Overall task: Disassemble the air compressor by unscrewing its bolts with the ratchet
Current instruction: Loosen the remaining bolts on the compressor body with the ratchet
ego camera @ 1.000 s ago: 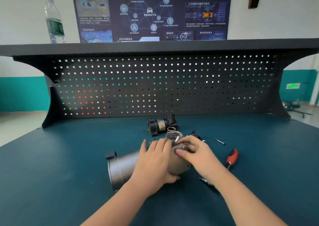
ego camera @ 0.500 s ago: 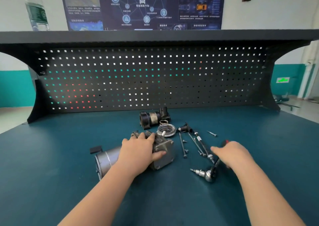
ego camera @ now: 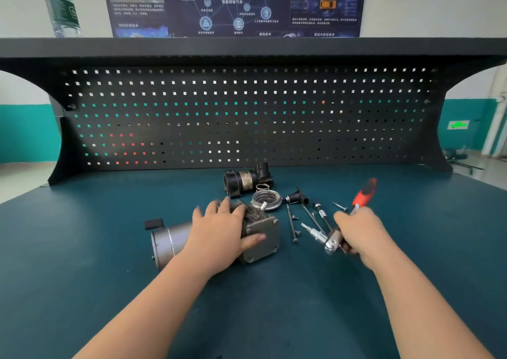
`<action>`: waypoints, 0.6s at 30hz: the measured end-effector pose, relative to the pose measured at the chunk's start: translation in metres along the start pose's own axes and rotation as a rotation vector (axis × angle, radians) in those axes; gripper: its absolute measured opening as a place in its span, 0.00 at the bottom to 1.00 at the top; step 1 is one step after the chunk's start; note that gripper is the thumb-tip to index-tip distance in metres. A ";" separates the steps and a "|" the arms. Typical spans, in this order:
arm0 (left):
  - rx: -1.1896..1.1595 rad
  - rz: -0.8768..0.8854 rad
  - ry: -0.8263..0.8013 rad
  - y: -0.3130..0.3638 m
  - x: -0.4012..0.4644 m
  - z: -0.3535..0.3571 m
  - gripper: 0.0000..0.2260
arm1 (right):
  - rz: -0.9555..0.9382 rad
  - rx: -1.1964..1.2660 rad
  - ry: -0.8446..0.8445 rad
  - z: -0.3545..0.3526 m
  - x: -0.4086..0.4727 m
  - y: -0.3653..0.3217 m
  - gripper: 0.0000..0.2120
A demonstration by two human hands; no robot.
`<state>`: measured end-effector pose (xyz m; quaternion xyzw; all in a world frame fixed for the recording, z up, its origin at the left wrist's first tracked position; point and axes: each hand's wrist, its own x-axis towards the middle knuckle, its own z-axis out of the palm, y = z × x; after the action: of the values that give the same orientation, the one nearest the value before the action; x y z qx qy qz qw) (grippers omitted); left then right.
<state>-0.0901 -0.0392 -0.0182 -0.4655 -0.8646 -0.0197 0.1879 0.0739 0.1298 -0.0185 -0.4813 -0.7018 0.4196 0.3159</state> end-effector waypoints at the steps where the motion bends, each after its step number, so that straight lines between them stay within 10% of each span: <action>1: -0.123 0.022 0.147 0.008 -0.006 -0.001 0.28 | -0.060 0.101 0.009 0.004 -0.001 -0.003 0.06; 4: -0.831 -0.123 0.479 0.058 -0.033 -0.010 0.08 | -0.171 0.219 0.014 0.017 -0.003 -0.008 0.04; 9: -2.040 -0.738 -0.320 0.115 -0.023 -0.019 0.09 | -0.231 0.169 0.068 0.029 -0.008 -0.009 0.04; 18: -2.267 -0.787 -0.416 0.093 -0.006 -0.001 0.06 | -0.262 0.217 0.137 0.041 -0.009 -0.008 0.05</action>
<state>-0.0108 0.0084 -0.0329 -0.0661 -0.4529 -0.7444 -0.4861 0.0389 0.1086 -0.0303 -0.3764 -0.6860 0.4144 0.4648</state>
